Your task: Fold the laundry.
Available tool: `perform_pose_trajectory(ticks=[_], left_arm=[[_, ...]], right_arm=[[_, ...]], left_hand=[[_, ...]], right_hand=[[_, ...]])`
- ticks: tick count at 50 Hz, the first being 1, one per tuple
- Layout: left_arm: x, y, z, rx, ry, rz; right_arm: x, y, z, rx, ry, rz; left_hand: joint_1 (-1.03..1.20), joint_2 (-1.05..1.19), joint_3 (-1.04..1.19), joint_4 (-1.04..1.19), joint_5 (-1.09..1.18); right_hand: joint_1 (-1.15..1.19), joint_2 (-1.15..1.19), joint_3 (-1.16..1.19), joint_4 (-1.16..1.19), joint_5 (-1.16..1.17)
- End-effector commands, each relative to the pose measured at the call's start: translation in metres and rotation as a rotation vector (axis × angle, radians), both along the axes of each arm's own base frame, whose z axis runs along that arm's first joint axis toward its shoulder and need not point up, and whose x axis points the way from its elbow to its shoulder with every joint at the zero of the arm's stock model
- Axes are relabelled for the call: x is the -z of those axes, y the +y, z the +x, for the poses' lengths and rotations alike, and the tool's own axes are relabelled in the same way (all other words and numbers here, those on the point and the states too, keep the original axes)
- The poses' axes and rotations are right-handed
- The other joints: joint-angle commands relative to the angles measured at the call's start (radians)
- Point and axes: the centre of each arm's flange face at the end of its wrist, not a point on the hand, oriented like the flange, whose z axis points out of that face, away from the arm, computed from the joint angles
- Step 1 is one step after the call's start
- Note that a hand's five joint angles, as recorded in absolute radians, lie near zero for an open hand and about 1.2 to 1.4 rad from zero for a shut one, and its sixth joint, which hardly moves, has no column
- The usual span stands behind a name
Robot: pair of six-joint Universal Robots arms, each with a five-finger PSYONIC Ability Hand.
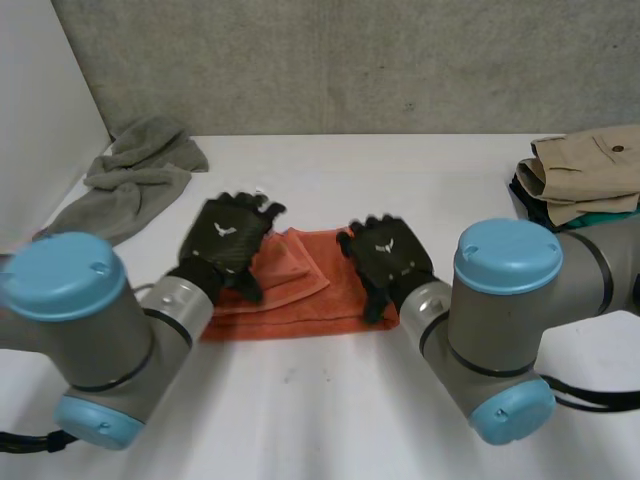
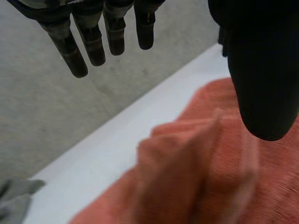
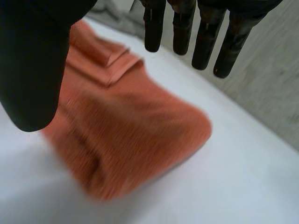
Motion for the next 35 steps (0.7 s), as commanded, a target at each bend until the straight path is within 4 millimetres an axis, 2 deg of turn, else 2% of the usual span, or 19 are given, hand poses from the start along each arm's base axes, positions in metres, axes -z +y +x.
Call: perform_pose_trajectory(ticks=[1, 8, 15, 17, 20, 24, 27, 31, 35], left_arm=[[0.023, -0.009, -0.008, 0.011, -0.073, 0.015], [0.029, -0.024, -0.006, -0.007, -0.149, -0.031], [0.038, -0.045, 0.002, -0.071, -0.165, -0.028], [0.038, -0.047, 0.002, -0.081, -0.167, -0.031], [0.034, -0.057, 0.006, -0.136, -0.162, -0.053], [0.022, -0.087, 0.028, -0.32, -0.152, -0.107], [0.023, -0.105, 0.047, -0.456, -0.187, -0.121], [0.027, -0.098, 0.05, -0.446, -0.248, -0.12], [0.006, -0.077, 0.043, -0.366, -0.211, -0.147]], right_arm=[[0.025, 0.003, -0.002, -0.007, 0.057, 0.047], [0.034, 0.001, -0.001, -0.01, 0.075, 0.059], [0.041, 0.0, -0.001, -0.014, 0.099, 0.024], [0.04, -0.001, -0.001, -0.013, 0.102, 0.004], [0.039, 0.0, -0.003, -0.009, 0.108, -0.009], [0.038, 0.002, -0.005, -0.01, 0.124, -0.011], [0.037, 0.002, -0.006, -0.011, 0.132, -0.012], [0.035, 0.003, -0.012, -0.009, 0.154, -0.023], [0.03, 0.005, -0.018, -0.013, 0.189, -0.049]], left_hand=[[0.041, 0.027, 0.023, 0.035, 0.039], [0.038, 0.024, 0.02, 0.032, 0.036], [0.038, 0.024, 0.02, 0.032, 0.036], [0.038, 0.024, 0.02, 0.032, 0.036], [0.044, 0.03, 0.026, 0.038, 0.041], [0.061, 0.047, 0.044, 0.056, 0.059], [0.061, 0.047, 0.044, 0.056, 0.059], [0.058, 0.044, 0.041, 0.053, 0.056], [0.055, 0.042, 0.038, 0.05, 0.053]], right_hand=[[0.322, 0.276, 0.281, 0.285, 0.267], [0.519, 0.473, 0.479, 0.482, 0.464], [0.933, 0.887, 0.892, 0.896, 0.878], [1.123, 1.077, 1.083, 1.087, 1.069], [1.152, 1.106, 1.112, 1.116, 1.098], [1.152, 1.106, 1.112, 1.116, 1.098], [1.152, 1.106, 1.112, 1.116, 1.098], [1.152, 1.106, 1.112, 1.116, 1.098], [1.152, 1.106, 1.112, 1.116, 1.098]])
